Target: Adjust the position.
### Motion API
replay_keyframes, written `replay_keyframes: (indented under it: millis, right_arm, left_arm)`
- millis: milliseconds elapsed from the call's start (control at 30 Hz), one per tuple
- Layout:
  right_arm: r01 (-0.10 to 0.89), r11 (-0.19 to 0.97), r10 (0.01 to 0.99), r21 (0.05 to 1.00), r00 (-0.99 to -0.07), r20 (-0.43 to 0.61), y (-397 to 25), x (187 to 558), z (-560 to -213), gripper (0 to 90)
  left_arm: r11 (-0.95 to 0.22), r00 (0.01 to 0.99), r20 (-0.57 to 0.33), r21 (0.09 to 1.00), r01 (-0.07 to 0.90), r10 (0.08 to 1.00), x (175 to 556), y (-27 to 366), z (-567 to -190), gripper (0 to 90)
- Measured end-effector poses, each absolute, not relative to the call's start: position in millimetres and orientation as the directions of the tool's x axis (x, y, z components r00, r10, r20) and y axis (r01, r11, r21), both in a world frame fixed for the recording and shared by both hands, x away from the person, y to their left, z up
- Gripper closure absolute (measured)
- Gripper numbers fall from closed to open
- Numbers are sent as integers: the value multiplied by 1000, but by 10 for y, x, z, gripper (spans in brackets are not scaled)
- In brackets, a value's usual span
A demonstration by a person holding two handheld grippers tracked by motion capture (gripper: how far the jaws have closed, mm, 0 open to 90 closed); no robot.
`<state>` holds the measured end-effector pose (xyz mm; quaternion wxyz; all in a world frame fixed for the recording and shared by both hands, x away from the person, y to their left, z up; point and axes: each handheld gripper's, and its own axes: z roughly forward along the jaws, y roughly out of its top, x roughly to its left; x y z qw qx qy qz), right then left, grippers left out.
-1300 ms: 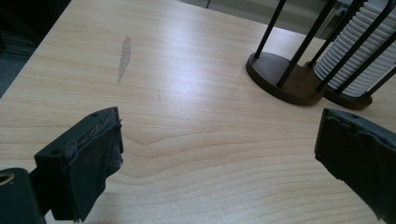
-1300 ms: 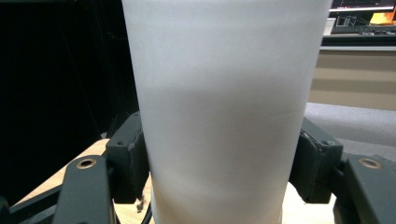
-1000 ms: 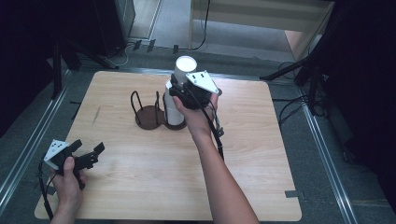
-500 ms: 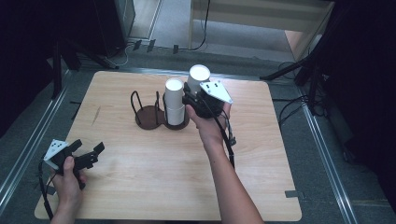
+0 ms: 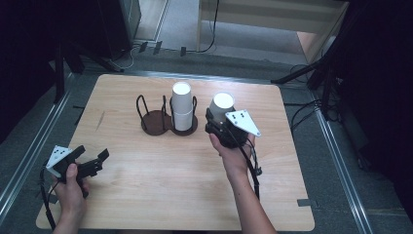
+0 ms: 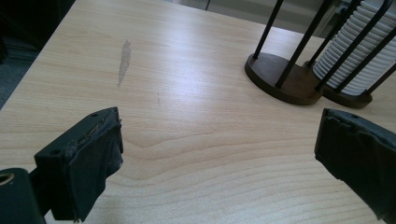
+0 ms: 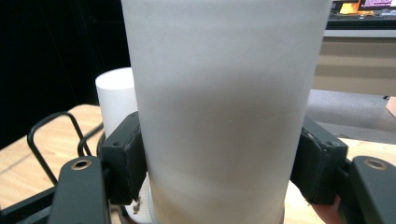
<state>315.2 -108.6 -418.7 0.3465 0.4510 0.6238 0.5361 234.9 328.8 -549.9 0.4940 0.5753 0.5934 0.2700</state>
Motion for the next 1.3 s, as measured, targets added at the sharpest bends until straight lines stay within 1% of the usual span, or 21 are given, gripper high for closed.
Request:
replay_keyframes:
  millis: [100,133,167,300,367,467,667,867,933,1200,1300]
  right_arm:
    - [192,20,934,981,-354,51,-1165,3075,-4254,300]
    - [200,7,932,980,-357,66,-1203,3045,-4275,300]
    - [204,-6,929,979,-362,81,-1232,3023,-4289,300]
    - [207,-15,924,978,-371,93,-1319,2941,-4347,300]
    - [210,-23,924,977,-369,101,-1370,2897,-4383,300]
    - [210,-21,925,978,-368,99,-1410,2867,-4411,300]
    - [207,-4,931,978,-356,79,-1571,2774,-4528,300]
    - [212,0,935,977,-347,75,-1663,2723,-4611,300]
    - [217,-1,936,976,-343,77,-1702,2698,-4650,299]
    - [194,47,937,980,-347,23,-1723,2656,-4699,300]
    - [184,83,938,979,-346,-15,-1710,2643,-4737,299]
  left_arm:
    - [165,161,-251,894,417,954,2339,3263,-5473,14]
    - [165,161,-251,894,417,954,2339,3263,-5473,14]
    - [146,164,-232,897,418,959,2332,3245,-5453,14]
    - [148,177,-237,900,411,955,2327,3201,-5412,14]
    - [119,197,-216,904,410,956,2319,3138,-5370,14]
    - [121,209,-222,905,408,952,2319,3091,-5342,14]
    - [77,249,-191,912,403,949,2324,2886,-5261,14]
    - [68,281,-196,911,406,939,2340,2773,-5187,14]
    - [58,299,-190,915,400,935,2351,2694,-5109,14]
    - [36,357,-183,924,381,916,2457,2439,-4906,14]
    - [19,394,-178,926,376,902,2552,2226,-4803,14]
